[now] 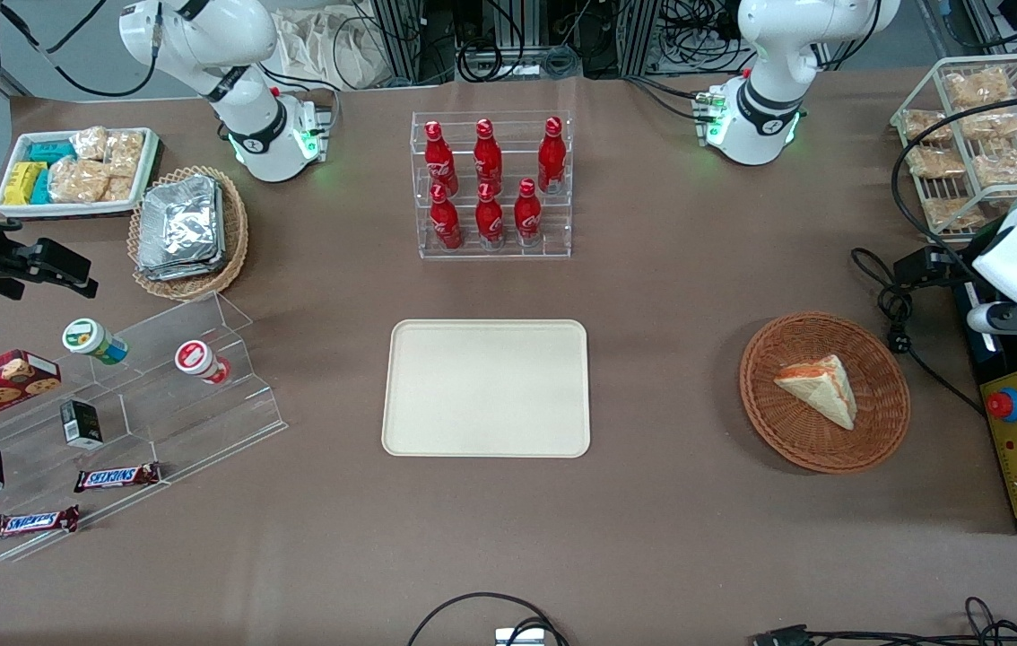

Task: Place sandwich from basket to tray
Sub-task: 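Move the left gripper over the sandwich in the wicker basket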

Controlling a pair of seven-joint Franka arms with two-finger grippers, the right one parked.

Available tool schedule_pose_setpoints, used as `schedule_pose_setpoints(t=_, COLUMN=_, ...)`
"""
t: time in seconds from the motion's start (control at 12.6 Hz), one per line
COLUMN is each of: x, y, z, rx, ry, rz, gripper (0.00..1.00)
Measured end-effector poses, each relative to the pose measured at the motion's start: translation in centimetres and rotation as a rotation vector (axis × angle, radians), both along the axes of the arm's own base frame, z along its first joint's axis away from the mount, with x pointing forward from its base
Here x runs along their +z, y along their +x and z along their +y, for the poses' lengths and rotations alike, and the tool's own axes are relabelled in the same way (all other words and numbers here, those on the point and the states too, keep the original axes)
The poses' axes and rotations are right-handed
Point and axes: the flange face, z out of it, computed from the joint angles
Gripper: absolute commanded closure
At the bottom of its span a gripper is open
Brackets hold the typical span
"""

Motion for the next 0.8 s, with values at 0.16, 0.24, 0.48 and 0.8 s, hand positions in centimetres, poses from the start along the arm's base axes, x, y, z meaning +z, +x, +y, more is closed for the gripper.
schedule_pose_setpoints(t=0.16, x=-0.5, y=0.0, z=-0.2, rx=-0.003, ry=0.0, rz=0.021, gripper=0.0)
schedule_pose_setpoints(t=0.24, x=-0.7, y=0.1, z=-0.2, rx=-0.003, ry=-0.001, rz=0.026, gripper=0.0)
schedule_pose_setpoints(t=0.48, x=-2.0, y=0.2, z=0.2, rx=0.055, ry=0.008, rz=0.062, gripper=0.0)
schedule_pose_setpoints(t=0.8, x=-6.8, y=0.6, z=0.2, rx=0.232, ry=0.039, rz=0.063, gripper=0.0)
